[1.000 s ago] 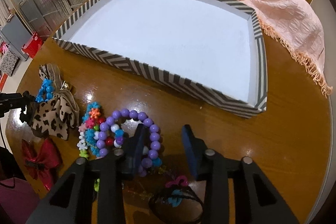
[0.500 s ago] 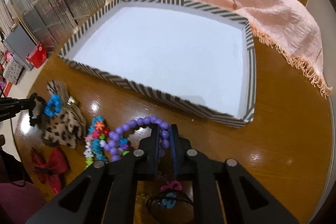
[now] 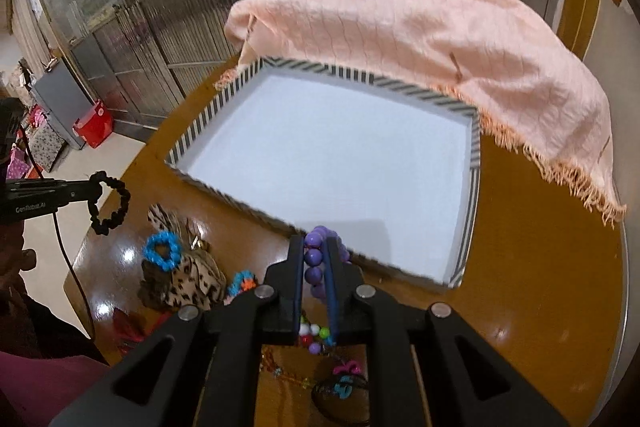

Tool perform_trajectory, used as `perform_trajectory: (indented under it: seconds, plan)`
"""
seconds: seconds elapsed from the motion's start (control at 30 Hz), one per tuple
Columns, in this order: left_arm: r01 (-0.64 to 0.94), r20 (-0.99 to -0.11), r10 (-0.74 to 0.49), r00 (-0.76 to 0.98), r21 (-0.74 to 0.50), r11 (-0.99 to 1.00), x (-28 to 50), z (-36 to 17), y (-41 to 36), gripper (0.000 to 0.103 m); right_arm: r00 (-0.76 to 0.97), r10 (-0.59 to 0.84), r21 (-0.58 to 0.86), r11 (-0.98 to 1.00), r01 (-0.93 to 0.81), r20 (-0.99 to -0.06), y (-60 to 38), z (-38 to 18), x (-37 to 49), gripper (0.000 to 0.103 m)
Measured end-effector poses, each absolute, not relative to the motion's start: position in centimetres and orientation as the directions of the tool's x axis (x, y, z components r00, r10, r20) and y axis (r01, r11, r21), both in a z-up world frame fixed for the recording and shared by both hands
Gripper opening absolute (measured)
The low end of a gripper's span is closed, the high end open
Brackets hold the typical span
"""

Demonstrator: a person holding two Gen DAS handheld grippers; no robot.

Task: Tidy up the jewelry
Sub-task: 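Carry both bracelets into the tray and open both tools to release them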

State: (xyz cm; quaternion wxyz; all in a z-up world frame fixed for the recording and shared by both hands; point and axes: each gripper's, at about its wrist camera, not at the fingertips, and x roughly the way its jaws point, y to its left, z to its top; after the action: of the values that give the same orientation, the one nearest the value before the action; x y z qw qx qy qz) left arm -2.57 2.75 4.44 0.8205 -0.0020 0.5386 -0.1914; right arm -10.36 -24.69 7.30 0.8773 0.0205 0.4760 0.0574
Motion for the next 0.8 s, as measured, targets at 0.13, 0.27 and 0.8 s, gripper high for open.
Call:
perform_trajectory:
  seconds: [0.13, 0.27, 0.8]
  plan:
    - [0.330, -0.873, -0.320, 0.369, -0.199, 0.923, -1.5, 5.4, 1.8, 0.000, 0.552, 0.121, 0.084, 0.992, -0.092, -0.825, -24.7, 8.1, -9.2, 0.010]
    - [0.347, -0.866, -0.317, 0.387, -0.182, 0.920, -0.4, 6.1, 0.7, 0.000, 0.561, 0.118, 0.070, 0.992, -0.106, -0.820, -24.4, 8.6, -7.8, 0.010]
    - [0.377, -0.862, -0.317, 0.396, -0.162, 0.912, 4.6, 6.1, -3.8, 0.000, 0.548, 0.143, 0.050, 0.982, -0.181, -0.824, -22.8, 8.0, -0.5, 0.010]
